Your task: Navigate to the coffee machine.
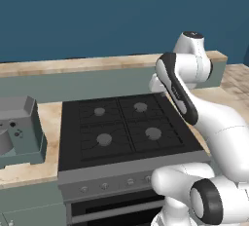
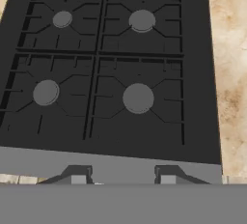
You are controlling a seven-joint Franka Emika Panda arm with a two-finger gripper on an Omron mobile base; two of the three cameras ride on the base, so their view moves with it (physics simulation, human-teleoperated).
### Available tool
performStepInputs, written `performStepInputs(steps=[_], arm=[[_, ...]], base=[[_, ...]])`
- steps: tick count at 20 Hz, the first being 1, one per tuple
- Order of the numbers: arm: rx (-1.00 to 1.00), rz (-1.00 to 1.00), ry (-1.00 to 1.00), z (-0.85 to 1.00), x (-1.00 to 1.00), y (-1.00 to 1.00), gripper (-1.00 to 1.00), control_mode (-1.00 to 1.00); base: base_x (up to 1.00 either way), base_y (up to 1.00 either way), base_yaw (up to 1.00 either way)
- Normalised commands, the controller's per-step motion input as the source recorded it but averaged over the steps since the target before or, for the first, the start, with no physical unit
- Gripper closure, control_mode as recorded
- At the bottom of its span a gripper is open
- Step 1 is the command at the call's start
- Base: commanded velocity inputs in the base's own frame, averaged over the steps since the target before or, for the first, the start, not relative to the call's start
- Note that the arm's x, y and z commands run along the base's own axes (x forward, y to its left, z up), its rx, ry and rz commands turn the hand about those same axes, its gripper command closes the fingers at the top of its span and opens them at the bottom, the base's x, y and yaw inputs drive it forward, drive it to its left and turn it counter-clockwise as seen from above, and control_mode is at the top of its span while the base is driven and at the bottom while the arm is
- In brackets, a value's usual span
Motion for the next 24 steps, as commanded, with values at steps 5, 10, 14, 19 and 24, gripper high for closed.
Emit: performStepInputs(steps=[5, 10, 14, 19, 24], arm=[[0.0, 0.0, 0.0, 0.0, 0.0, 0.0, -1.0, 1.0], [0.0, 0.0, 0.0, 0.0, 0.0, 0.0, -1.0, 1.0], [0.0, 0.0, 0.0, 0.0, 0.0, 0.0, -1.0, 1.0], [0.0, 0.0, 0.0, 0.0, 0.0, 0.0, -1.0, 1.0], [0.0, 0.0, 0.0, 0.0, 0.0, 0.0, -1.0, 1.0]], base=[[0.0, 0.0, 0.0], [0.0, 0.0, 0.0], [-0.58, 0.0, -0.16], [-0.39, 0.02, -0.79], [-0.09, 0.0, -0.95]])
